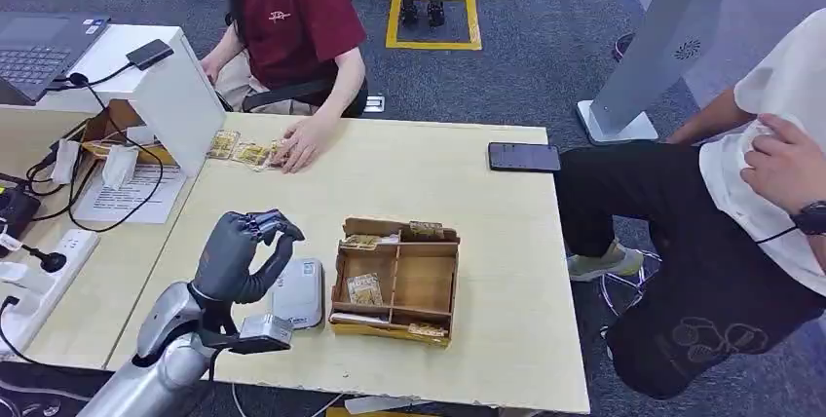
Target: Pass the card to the sensor for recognition and then transmit it.
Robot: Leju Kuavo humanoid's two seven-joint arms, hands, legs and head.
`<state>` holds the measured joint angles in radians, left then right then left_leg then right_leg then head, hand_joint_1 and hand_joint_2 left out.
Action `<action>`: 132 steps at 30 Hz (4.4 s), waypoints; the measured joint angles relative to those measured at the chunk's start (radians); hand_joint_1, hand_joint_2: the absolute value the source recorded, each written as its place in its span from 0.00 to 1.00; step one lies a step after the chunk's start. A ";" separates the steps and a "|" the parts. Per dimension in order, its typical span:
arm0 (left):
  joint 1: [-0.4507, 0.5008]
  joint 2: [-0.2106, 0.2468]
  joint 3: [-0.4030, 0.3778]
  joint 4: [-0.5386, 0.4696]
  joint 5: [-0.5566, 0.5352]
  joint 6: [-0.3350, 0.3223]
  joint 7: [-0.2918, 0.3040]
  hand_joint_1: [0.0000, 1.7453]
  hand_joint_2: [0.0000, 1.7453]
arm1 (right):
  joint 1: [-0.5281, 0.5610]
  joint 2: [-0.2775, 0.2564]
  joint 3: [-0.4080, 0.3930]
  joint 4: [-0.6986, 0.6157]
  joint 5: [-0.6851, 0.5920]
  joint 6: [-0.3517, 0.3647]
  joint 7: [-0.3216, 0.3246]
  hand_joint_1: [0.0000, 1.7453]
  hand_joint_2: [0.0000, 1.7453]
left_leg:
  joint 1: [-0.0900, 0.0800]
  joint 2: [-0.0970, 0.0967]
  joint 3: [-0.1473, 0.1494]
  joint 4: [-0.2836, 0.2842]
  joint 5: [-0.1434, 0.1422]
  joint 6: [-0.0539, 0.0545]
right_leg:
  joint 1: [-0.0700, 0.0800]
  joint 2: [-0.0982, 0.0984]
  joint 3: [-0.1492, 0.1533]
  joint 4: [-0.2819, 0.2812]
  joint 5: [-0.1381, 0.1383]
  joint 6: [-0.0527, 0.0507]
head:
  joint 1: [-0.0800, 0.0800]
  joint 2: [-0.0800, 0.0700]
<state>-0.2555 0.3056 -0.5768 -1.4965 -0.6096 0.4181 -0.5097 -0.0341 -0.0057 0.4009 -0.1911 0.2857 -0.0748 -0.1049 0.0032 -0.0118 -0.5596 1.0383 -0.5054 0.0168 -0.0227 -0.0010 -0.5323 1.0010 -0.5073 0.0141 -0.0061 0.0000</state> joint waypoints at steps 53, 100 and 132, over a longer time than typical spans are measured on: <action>0.068 -0.088 -0.338 0.165 -0.233 0.160 -0.042 0.00 1.00 | -0.012 0.009 -0.018 -0.005 0.019 0.014 0.018 0.00 1.00 | 0.000 0.000 0.000 0.000 0.000 0.000 | 0.000 0.000 0.000 0.000 0.000 0.000 | 0.000 0.000; -0.008 -0.199 -0.386 0.396 -0.196 0.186 0.034 0.00 1.00 | -0.024 0.012 -0.018 -0.019 0.031 0.018 0.035 0.00 1.00 | 0.000 0.000 0.000 0.000 0.000 0.000 | 0.000 0.000 0.000 0.000 0.000 0.000 | 0.000 0.000; -0.026 -0.197 -0.371 0.427 -0.181 0.209 0.049 1.00 1.00 | -0.024 0.012 -0.018 -0.019 0.026 0.019 0.031 0.00 1.00 | 0.000 0.000 0.000 0.000 0.000 0.000 | 0.000 0.000 0.000 0.000 0.000 0.000 | 0.000 0.000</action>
<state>-0.2812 0.1083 -0.9480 -1.0693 -0.7904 0.6271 -0.4608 -0.0578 0.0065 0.3826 -0.2106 0.3117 -0.0561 -0.0736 0.0031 -0.0119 -0.5599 1.0383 -0.5055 0.0168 -0.0227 -0.0011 -0.5326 1.0009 -0.5074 0.0141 -0.0061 0.0000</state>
